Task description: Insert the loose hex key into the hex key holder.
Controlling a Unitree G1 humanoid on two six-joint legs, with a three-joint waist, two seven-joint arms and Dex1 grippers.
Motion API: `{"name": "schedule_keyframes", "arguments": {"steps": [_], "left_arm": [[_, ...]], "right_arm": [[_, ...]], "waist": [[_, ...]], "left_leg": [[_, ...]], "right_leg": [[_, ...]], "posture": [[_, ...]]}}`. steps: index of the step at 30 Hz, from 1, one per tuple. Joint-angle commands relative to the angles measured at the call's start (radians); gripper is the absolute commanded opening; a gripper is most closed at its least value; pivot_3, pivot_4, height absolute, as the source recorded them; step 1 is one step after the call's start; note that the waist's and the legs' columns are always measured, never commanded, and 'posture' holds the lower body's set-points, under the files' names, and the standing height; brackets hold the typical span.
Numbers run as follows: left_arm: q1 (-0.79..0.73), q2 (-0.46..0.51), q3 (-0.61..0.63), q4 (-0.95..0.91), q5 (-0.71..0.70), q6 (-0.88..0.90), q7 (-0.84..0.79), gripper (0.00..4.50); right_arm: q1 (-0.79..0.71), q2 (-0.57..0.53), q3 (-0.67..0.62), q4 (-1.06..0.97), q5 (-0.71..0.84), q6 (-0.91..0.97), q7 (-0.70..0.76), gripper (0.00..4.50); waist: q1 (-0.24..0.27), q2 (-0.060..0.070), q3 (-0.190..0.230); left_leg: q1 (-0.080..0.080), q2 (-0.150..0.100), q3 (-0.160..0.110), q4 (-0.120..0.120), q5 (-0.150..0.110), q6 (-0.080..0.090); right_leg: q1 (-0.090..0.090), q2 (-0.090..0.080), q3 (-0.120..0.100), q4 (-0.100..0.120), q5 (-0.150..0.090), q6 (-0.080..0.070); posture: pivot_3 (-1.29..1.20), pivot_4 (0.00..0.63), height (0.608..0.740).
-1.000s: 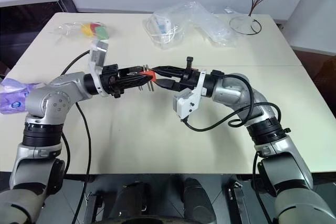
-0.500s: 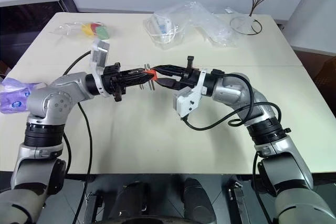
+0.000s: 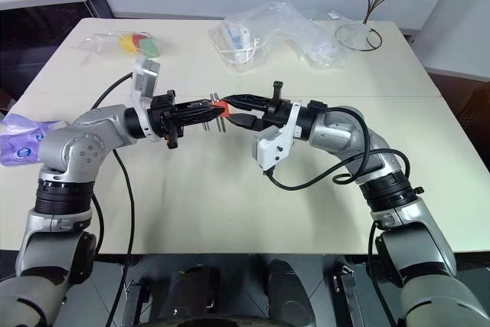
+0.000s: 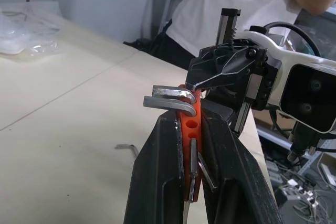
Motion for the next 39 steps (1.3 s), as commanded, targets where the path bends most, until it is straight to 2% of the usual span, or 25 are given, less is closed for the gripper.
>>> {"name": "schedule_keyframes", "arguments": {"steps": [1, 4, 8, 11, 13, 15, 19, 24, 27, 29, 33, 39], "left_arm": [[-0.015, 0.006, 0.017, -0.001, 0.007, -0.01, 0.018, 0.0], [-0.015, 0.009, 0.016, 0.002, 0.011, -0.014, 0.017, 0.0], [-0.011, 0.017, 0.018, -0.001, 0.023, -0.026, 0.015, 0.0], [-0.008, 0.039, 0.012, -0.003, 0.068, -0.08, 0.009, 0.0], [-0.01, 0.048, 0.013, -0.002, 0.095, -0.119, 0.008, 0.0], [-0.009, 0.059, 0.01, -0.005, 0.123, -0.158, 0.009, 0.0], [-0.001, 0.06, 0.024, -0.015, 0.129, -0.175, 0.028, 0.0], [0.024, 0.06, 0.022, -0.038, 0.128, -0.178, 0.039, 0.0], [0.032, 0.06, 0.019, -0.048, 0.127, -0.175, 0.045, 0.0], [0.033, 0.058, 0.021, -0.049, 0.127, -0.175, 0.051, 0.0], [0.039, 0.052, 0.018, -0.053, 0.129, -0.178, 0.062, 0.0], [0.051, 0.044, 0.016, -0.067, 0.128, -0.178, 0.073, 0.0]], "right_arm": [[-0.013, 0.004, -0.018, -0.047, 0.033, -0.005, -0.007, 2.83], [-0.012, 0.003, -0.018, -0.049, 0.032, -0.002, -0.006, 4.44], [-0.003, 0.002, -0.023, -0.056, 0.046, 0.034, 0.004, 4.48], [0.044, 0.012, -0.045, -0.087, 0.136, 0.226, 0.053, 4.48], [0.093, 0.033, -0.078, -0.142, 0.224, 0.467, 0.078, 4.48], [0.135, 0.058, -0.12, -0.226, 0.305, 0.797, 0.084, 4.48], [0.133, 0.109, -0.192, -0.37, 0.421, 1.361, 0.038, 4.48], [0.043, 0.182, -0.288, -0.469, 0.552, 1.97, -0.037, 4.48], [-0.073, 0.27, -0.408, -0.441, 0.588, 2.284, -0.1, 4.48], [-0.122, 0.306, -0.459, -0.378, 0.609, 2.355, -0.167, 4.48], [-0.153, 0.321, -0.483, -0.275, 0.7, 2.355, -0.315, 4.48], [-0.12, 0.265, -0.433, -0.181, 0.977, 2.355, -0.563, 4.48]], "waist": [[0.0, 0.0, 0.0], [0.0, 0.0, 0.0], [0.0, 0.0, 0.0], [0.0, 0.0, 0.0], [0.001, 0.0, 0.0], [0.004, 0.0, 0.0], [0.006, 0.0, 0.0], [0.001, 0.0, 0.0], [0.001, 0.0, 0.0], [0.001, 0.0, 0.0], [0.005, 0.0, 0.0], [-0.001, 0.0, 0.0]], "left_leg": [[0.0, 0.0, 0.0, 0.0, 0.0, 0.0], [0.0, 0.0, 0.0, 0.0, 0.0, 0.0], [0.0, 0.0, 0.0, 0.0, 0.0, 0.0], [0.0, 0.0, 0.0, 0.0, 0.0, 0.0], [0.0, 0.0, 0.0, 0.0, 0.0, 0.0], [0.0, 0.0, 0.0, 0.0, 0.0, 0.0], [0.0, 0.0, -0.001, 0.001, 0.0, 0.0], [0.0, 0.0, -0.001, 0.0, 0.0, 0.0], [0.0, 0.0, -0.001, 0.0, 0.0, 0.0], [-0.001, 0.0, -0.001, 0.0, 0.0, 0.0], [-0.001, -0.001, -0.001, -0.001, 0.0, 0.0], [-0.002, 0.0, 0.0, -0.002, 0.0, 0.0]], "right_leg": [[0.0, 0.0, 0.0, 0.0, 0.0, 0.0], [0.0, 0.0, 0.0, 0.0, 0.0, 0.0], [0.0, 0.0, 0.0, 0.0, 0.0, 0.0], [0.0, 0.0, 0.0, 0.0, 0.0, 0.0], [0.0, 0.0, 0.0, 0.0, 0.0, 0.0], [0.0, 0.0, 0.0, 0.001, 0.0, 0.0], [0.0, -0.001, 0.0, 0.001, 0.0, 0.0], [-0.001, 0.0, 0.0, 0.001, 0.0, 0.0], [-0.002, 0.0, 0.0, 0.002, 0.0, 0.0], [-0.002, 0.0, 0.0, 0.003, 0.0, 0.0], [-0.002, 0.0, 0.0, 0.002, 0.0, 0.0], [-0.003, -0.001, 0.0, 0.001, 0.0, 0.0]], "posture": [[0.0, 0.15, 0.74], [0.0, 0.15, 0.74], [0.0, 0.15, 0.74], [0.0, 0.15, 0.74], [0.0, 0.15, 0.74], [0.0, 0.15, 0.74], [0.0, 0.15, 0.74], [0.0, 0.15, 0.74], [0.0, 0.15, 0.74], [0.0, 0.15, 0.74], [0.0, 0.15, 0.74], [0.0, 0.15, 0.74]]}}
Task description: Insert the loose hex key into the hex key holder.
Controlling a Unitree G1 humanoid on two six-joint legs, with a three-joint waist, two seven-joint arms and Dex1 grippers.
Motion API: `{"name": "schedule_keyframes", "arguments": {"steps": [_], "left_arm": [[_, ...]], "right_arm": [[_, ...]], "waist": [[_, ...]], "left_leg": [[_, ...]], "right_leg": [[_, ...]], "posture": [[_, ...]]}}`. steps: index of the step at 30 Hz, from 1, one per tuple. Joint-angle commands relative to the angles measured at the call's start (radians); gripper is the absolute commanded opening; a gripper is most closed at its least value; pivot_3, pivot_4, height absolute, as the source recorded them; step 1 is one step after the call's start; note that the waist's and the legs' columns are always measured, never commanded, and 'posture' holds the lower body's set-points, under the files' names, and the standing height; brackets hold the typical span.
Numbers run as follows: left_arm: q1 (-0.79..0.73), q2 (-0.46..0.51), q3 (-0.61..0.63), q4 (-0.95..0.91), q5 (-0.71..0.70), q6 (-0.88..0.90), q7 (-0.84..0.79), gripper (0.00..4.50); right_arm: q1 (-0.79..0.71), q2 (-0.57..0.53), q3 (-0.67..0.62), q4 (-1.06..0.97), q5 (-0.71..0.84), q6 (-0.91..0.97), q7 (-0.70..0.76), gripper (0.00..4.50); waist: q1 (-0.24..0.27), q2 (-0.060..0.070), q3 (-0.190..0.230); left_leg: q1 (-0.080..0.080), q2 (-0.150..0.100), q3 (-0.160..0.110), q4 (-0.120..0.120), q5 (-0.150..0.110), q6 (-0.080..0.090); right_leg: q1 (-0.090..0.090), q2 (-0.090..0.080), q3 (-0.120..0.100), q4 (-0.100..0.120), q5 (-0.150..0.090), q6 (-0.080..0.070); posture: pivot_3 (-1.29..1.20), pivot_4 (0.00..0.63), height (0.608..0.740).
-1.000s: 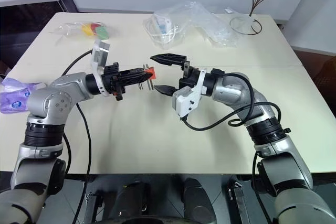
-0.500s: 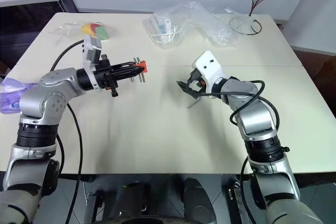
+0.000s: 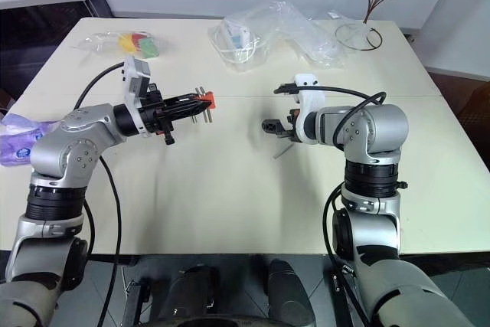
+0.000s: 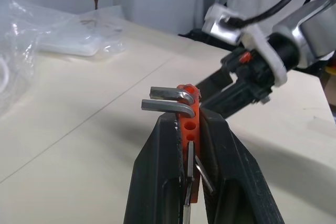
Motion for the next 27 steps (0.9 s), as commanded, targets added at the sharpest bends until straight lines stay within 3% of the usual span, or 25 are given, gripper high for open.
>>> {"name": "schedule_keyframes", "arguments": {"steps": [1, 8, 14, 27], "left_arm": [[0.002, 0.002, 0.014, -0.042, -0.002, -0.02, 0.008, 0.0], [0.007, 0.004, 0.014, -0.049, -0.001, -0.019, 0.017, 0.0], [0.011, 0.006, 0.014, -0.056, -0.002, -0.017, 0.021, 0.0], [0.023, 0.002, 0.014, -0.083, -0.009, -0.007, 0.039, 0.0]], "right_arm": [[0.013, -0.055, 0.022, 0.03, 0.212, 0.007, -0.151, 4.48], [0.035, -0.125, 0.063, 0.108, 0.562, 0.007, -0.458, 4.48], [0.035, -0.127, 0.082, 0.143, 0.705, 0.007, -0.636, 4.48], [-0.035, -0.031, 0.01, 0.248, 0.584, 0.007, -0.763, 4.48]], "waist": [[0.0, 0.0, 0.0], [-0.001, 0.0, 0.0], [-0.001, 0.0, 0.0], [0.0, 0.0, 0.0]], "left_leg": [[0.0, 0.0, 0.0, 0.0, 0.0, 0.0], [-0.001, 0.0, 0.0, 0.0, 0.0, 0.0], [-0.001, 0.001, 0.0, 0.0, 0.0, 0.0], [-0.003, 0.001, 0.0, 0.0, 0.0, 0.0]], "right_leg": [[0.0, 0.0, 0.0, 0.0, 0.0, 0.0], [0.0, 0.001, 0.0, -0.001, 0.0, 0.0], [0.0, 0.002, 0.0, -0.002, 0.0, 0.0], [0.0, 0.002, 0.0, -0.004, 0.0, 0.0]], "posture": [[0.0, 0.15, 0.74], [0.0, 0.15, 0.74], [0.0, 0.15, 0.74], [0.0, 0.15, 0.74]]}}
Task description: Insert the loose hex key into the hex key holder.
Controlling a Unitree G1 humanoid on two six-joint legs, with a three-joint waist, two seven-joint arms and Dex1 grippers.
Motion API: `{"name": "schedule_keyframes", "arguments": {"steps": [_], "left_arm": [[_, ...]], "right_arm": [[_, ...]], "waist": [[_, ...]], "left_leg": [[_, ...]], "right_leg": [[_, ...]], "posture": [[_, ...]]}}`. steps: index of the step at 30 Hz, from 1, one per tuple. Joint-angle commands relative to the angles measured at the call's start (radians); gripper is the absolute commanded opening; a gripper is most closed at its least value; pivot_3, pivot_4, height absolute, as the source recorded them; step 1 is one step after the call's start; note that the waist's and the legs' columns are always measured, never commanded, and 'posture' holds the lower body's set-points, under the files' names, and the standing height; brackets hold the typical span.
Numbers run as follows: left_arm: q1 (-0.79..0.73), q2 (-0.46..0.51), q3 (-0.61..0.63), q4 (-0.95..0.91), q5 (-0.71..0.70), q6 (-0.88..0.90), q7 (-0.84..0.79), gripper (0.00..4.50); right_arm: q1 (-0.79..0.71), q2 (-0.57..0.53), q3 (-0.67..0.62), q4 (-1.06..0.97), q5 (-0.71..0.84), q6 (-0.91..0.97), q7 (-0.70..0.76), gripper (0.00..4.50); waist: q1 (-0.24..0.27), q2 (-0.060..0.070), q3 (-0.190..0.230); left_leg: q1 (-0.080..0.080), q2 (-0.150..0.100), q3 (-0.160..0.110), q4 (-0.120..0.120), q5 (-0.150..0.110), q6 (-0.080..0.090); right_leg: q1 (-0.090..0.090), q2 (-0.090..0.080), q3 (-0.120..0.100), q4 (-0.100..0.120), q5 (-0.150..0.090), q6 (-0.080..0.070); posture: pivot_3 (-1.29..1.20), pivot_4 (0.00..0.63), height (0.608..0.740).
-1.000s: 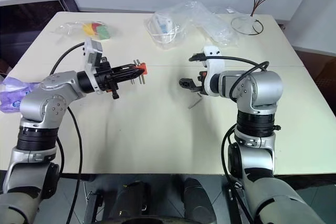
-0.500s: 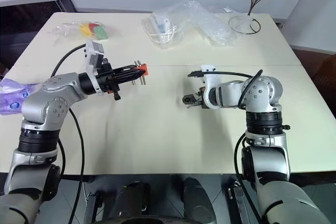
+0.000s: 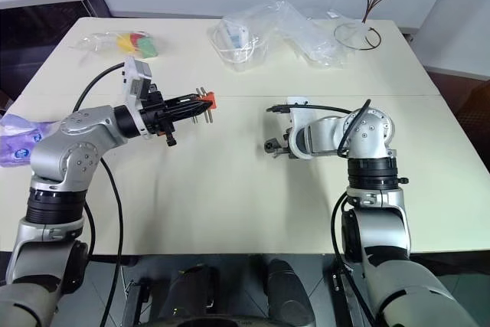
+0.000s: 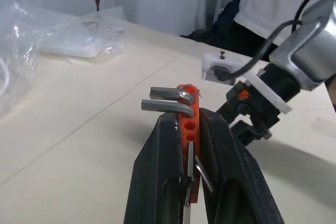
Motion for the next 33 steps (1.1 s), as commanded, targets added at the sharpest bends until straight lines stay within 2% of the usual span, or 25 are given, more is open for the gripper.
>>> {"name": "schedule_keyframes", "arguments": {"steps": [1, 5, 9, 14, 23, 26, 28, 30, 33], "left_arm": [[0.007, 0.004, 0.015, -0.046, -0.01, -0.006, 0.006, 0.0], [0.011, 0.004, 0.016, -0.051, -0.012, -0.003, 0.011, 0.0], [0.013, 0.005, 0.018, -0.055, -0.013, -0.001, 0.014, 0.0], [0.011, 0.004, 0.018, -0.055, -0.014, -0.002, 0.017, 0.0], [0.011, 0.003, 0.017, -0.052, -0.014, -0.006, 0.02, 0.0], [0.008, 0.004, 0.018, -0.049, -0.013, -0.007, 0.02, 0.0], [0.007, 0.003, 0.02, -0.048, -0.014, -0.006, 0.021, 0.0], [0.006, 0.002, 0.021, -0.048, -0.016, -0.004, 0.023, 0.0], [0.003, -0.003, 0.023, -0.049, -0.023, 0.004, 0.029, 0.0]], "right_arm": [[-0.023, 0.006, -0.031, 0.012, -0.057, 0.006, -0.002, 4.48], [-0.03, 0.021, -0.034, 0.016, -0.111, 0.006, 0.018, 4.48], [-0.034, 0.031, -0.02, 0.007, -0.156, 0.006, 0.053, 2.73], [-0.036, 0.037, 0.022, -0.015, -0.223, 0.006, 0.112, 0.14], [-0.036, 0.0, 0.203, -0.163, -0.383, -0.025, 0.33, 0.06], [-0.01, -0.046, 0.27, -0.247, -0.434, -0.162, 0.456, 0.06], [0.02, -0.079, 0.311, -0.294, -0.509, -0.327, 0.532, 0.06], [0.058, -0.077, 0.294, -0.315, -0.582, -0.525, 0.582, 0.06], [0.095, -0.036, 0.201, -0.326, -0.589, -0.796, 0.721, 0.06]], "waist": [[0.0, 0.0, 0.0], [0.002, 0.0, 0.0], [0.0, 0.0, 0.0], [-0.007, 0.0, 0.0], [-0.008, 0.0, 0.0], [-0.007, 0.0, 0.0], [-0.003, 0.0, 0.0], [0.0, 0.0, 0.0], [0.001, 0.0, 0.0]], "left_leg": [[0.0, 0.0, 0.0, 0.0, 0.0, 0.0], [-0.001, 0.0, 0.0, 0.0, 0.0, 0.0], [-0.001, 0.0, 0.0, 0.0, 0.0, 0.0], [-0.001, 0.0, 0.0, -0.001, 0.0, 0.0], [-0.004, 0.0, -0.001, -0.002, 0.0, 0.0], [-0.009, 0.0, -0.001, -0.001, 0.0, 0.0], [-0.012, 0.0, -0.001, 0.0, 0.0, 0.0], [-0.013, 0.0, -0.001, 0.0, 0.0, 0.0], [-0.013, 0.0, 0.0, 0.0, 0.0, 0.0]], "right_leg": [[0.0, 0.0, 0.0, 0.0, 0.0, 0.0], [0.0, 0.0, 0.0, -0.001, 0.0, 0.0], [0.0, 0.0, 0.0, -0.001, 0.0, 0.0], [-0.001, 0.001, 0.0, -0.001, 0.0, 0.0], [-0.003, 0.001, 0.0, -0.002, 0.0, 0.0], [-0.008, 0.0, -0.001, -0.002, 0.0, 0.0], [-0.011, 0.0, 0.0, -0.001, 0.0, 0.0], [-0.012, 0.0, -0.001, -0.001, 0.0, 0.0], [-0.013, 0.0, 0.0, -0.001, 0.0, 0.0]], "posture": [[0.0, 0.15, 0.74], [0.0, 0.15, 0.74], [0.0, 0.15, 0.74], [0.0, 0.15, 0.74], [0.0, 0.15, 0.74], [0.0, 0.15, 0.74], [0.0, 0.15, 0.74], [0.0, 0.15, 0.74], [0.0, 0.15, 0.74]]}}
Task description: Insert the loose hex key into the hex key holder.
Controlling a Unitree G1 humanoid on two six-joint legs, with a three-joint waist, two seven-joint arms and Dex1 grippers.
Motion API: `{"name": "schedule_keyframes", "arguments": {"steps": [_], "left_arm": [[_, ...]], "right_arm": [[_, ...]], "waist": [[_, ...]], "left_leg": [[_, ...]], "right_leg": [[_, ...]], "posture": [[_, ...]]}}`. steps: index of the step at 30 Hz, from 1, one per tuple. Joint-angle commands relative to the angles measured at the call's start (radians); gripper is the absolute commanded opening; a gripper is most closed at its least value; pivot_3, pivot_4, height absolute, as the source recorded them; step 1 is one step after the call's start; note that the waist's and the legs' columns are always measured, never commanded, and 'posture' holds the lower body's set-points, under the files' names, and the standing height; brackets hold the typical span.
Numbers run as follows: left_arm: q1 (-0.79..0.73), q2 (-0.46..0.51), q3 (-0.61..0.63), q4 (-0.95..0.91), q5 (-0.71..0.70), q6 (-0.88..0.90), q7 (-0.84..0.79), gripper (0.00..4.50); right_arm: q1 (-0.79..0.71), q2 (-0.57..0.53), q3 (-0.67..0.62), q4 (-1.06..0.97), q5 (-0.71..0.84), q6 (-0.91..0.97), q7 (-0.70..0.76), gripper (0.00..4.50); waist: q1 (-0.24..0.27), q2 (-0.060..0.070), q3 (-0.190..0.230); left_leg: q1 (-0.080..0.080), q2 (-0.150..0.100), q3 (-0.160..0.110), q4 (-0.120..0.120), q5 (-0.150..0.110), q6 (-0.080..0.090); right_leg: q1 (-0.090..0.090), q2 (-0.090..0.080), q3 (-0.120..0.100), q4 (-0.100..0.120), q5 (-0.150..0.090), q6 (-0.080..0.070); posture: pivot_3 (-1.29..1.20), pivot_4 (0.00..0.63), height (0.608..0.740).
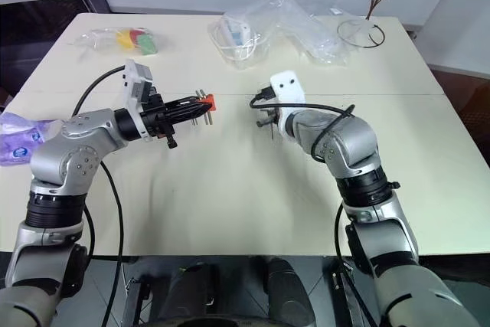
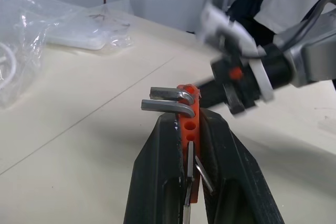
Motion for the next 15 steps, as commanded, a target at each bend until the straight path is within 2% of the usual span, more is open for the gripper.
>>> {"name": "schedule_keyframes", "arguments": {"steps": [1, 3, 6, 11, 15], "left_arm": [[-0.02, -0.005, 0.022, -0.026, -0.021, -0.001, 0.006, 0.0], [-0.026, -0.007, 0.022, -0.018, -0.019, -0.002, 0.007, 0.0], [-0.049, -0.016, 0.016, 0.012, -0.007, -0.012, 0.007, 0.0], [-0.091, -0.025, 0.009, 0.06, 0.01, -0.028, 0.0, 0.0], [-0.115, -0.027, 0.003, 0.091, 0.024, -0.04, -0.009, 0.0]], "right_arm": [[0.018, 0.046, -0.11, -0.074, -0.035, -0.372, 0.151, 0.06], [0.028, 0.078, -0.138, -0.078, -0.065, -0.507, 0.18, 0.06], [-0.009, 0.164, -0.173, -0.066, -0.027, -0.575, 0.206, 0.06], [0.0, 0.215, -0.065, -0.07, -0.148, -0.8, 0.347, 0.06], [0.018, 0.252, -0.01, -0.052, -0.211, -0.87, 0.38, 0.06]], "waist": [[0.0, 0.0, 0.0], [0.0, 0.0, 0.0], [-0.001, 0.0, 0.0], [0.0, 0.0, 0.0], [0.0, 0.0, 0.0]], "left_leg": [[0.0, 0.0, 0.0, 0.0, 0.0, 0.0], [0.0, 0.0, 0.0, 0.0, 0.0, 0.0], [0.0, 0.0, 0.0, 0.001, 0.0, 0.0], [0.001, 0.0, 0.0, 0.001, 0.001, -0.001], [0.001, 0.0, 0.0, 0.002, 0.001, -0.001]], "right_leg": [[0.0, 0.0, 0.0, 0.0, 0.0, 0.0], [0.0, 0.0, 0.0, 0.001, 0.0, 0.0], [0.0, 0.0, 0.0, 0.002, 0.0, 0.0], [0.0, 0.0, 0.0, 0.005, 0.0, 0.0], [-0.001, 0.0, 0.0, 0.006, 0.0, 0.0]], "posture": [[0.0, 0.15, 0.74], [0.0, 0.15, 0.74], [0.0, 0.15, 0.74], [0.0, 0.15, 0.74], [0.0, 0.15, 0.74]]}}
